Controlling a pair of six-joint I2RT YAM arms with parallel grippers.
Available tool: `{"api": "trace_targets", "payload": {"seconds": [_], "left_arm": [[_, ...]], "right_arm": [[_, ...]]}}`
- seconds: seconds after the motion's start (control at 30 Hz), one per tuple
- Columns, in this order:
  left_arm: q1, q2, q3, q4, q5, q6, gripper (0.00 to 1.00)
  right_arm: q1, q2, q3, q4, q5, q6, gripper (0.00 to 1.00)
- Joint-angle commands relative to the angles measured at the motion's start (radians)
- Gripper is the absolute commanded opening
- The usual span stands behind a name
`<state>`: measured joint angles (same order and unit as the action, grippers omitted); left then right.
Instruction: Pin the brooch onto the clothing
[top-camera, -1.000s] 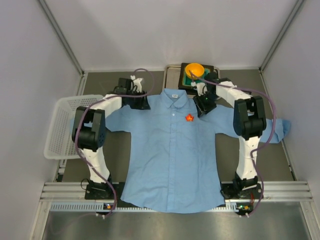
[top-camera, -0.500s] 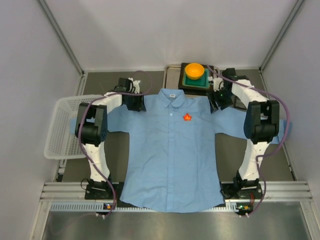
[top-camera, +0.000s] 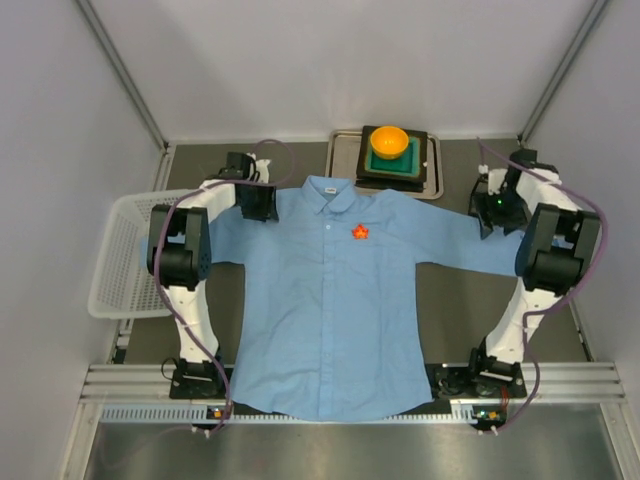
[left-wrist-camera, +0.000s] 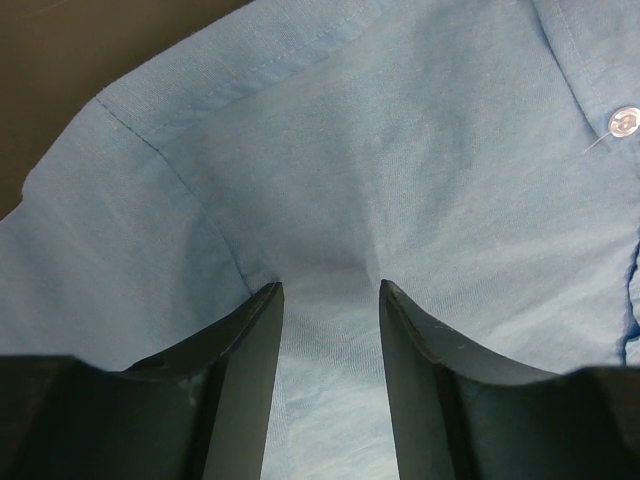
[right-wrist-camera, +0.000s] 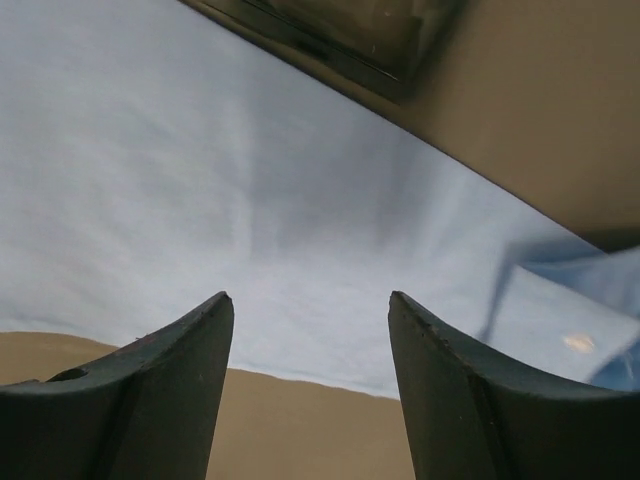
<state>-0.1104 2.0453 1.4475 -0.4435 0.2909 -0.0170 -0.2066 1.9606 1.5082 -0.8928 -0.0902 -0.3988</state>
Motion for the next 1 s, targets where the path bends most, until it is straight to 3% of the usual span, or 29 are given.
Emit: {"api": "trace_targets", "payload": {"seconds": [0.0, 0.23, 0.43, 0.53, 0.67, 0.8, 0.97], "left_arm": [[0.025, 0.065, 0.007, -0.086, -0.098, 0.043, 0.50], [0.025, 0.059, 0.007, -0.078, -0.093, 0.042, 0.50], [0.025, 0.059, 0.008, -0.077, -0.079, 0.029, 0.49], [0.025, 0.059, 0.014, -0.077, -0.070, 0.023, 0.49], [0.021, 0.061, 0.017, -0.073, -0.062, 0.020, 0.49], [0.015, 0.064, 0.019, -0.075, -0.065, 0.022, 0.49], [0.015, 0.065, 0.022, -0.077, -0.078, -0.012, 0.49]], "right_arm": [[-0.099, -0.058, -0.028, -0.014, 0.130, -0.084, 0.62], [-0.286, -0.115, -0.118, -0.009, 0.270, -0.238, 0.61], [-0.363, -0.183, -0.101, -0.006, 0.293, -0.325, 0.60], [-0.349, -0.247, -0.105, -0.033, 0.174, -0.324, 0.56], [-0.222, -0.275, -0.106, -0.025, 0.095, -0.233, 0.54], [-0.105, -0.191, -0.057, 0.079, 0.205, -0.126, 0.48], [-0.070, -0.002, 0.026, 0.144, 0.320, -0.144, 0.40]]}}
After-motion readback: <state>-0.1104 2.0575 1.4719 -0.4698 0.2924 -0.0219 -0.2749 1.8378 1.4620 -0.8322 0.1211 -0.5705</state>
